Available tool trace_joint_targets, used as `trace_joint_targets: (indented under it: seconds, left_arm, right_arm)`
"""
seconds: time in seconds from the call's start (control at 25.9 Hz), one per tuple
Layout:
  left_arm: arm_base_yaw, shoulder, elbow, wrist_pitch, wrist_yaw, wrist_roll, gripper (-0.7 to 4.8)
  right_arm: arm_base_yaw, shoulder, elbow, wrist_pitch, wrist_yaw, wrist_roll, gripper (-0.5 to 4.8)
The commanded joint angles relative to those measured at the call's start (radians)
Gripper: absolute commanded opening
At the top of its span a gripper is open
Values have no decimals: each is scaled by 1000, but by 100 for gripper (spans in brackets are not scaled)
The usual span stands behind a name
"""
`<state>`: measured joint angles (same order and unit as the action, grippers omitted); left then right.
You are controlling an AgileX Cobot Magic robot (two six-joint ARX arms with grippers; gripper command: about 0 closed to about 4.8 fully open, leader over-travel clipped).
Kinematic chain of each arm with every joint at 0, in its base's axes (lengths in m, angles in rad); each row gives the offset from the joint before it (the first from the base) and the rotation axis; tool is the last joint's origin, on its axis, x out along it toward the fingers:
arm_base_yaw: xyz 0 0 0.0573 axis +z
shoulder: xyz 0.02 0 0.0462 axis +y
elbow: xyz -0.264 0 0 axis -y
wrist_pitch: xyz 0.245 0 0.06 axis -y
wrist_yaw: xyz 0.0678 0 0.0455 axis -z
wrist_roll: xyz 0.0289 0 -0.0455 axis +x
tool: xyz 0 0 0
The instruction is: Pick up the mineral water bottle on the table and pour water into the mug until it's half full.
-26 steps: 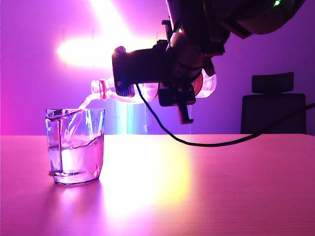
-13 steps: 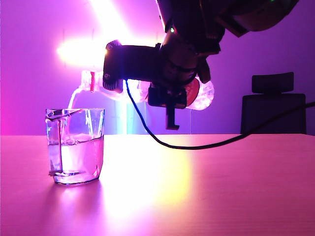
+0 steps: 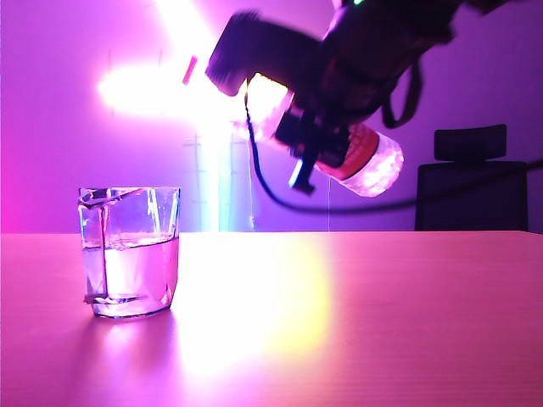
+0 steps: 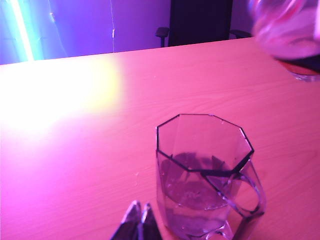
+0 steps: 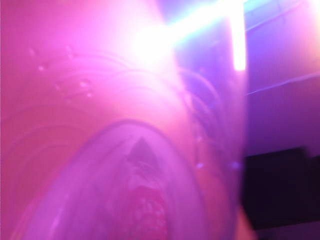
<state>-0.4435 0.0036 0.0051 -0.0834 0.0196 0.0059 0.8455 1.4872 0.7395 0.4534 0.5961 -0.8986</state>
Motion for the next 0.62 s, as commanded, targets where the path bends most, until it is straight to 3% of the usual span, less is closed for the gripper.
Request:
trace_joint_targets:
  seconds: [0.04,0.31,0.43,0.62]
  left_arm:
    - [0,2,4,10,3,-3,-2]
    - [0,2,4,10,3,-3,-2]
    - [1,2,4,10,3,-3,-2]
    - [2,2,4,10,3,-3,-2]
  right_arm:
    - [-11,-79,-33,-3,-77,298,147]
    - [-127,-131,-127,5,-253,697,147]
    - [-203,-131,-208,114,-366,838,147]
    - [-280,-131,-327,267,-417,947,147]
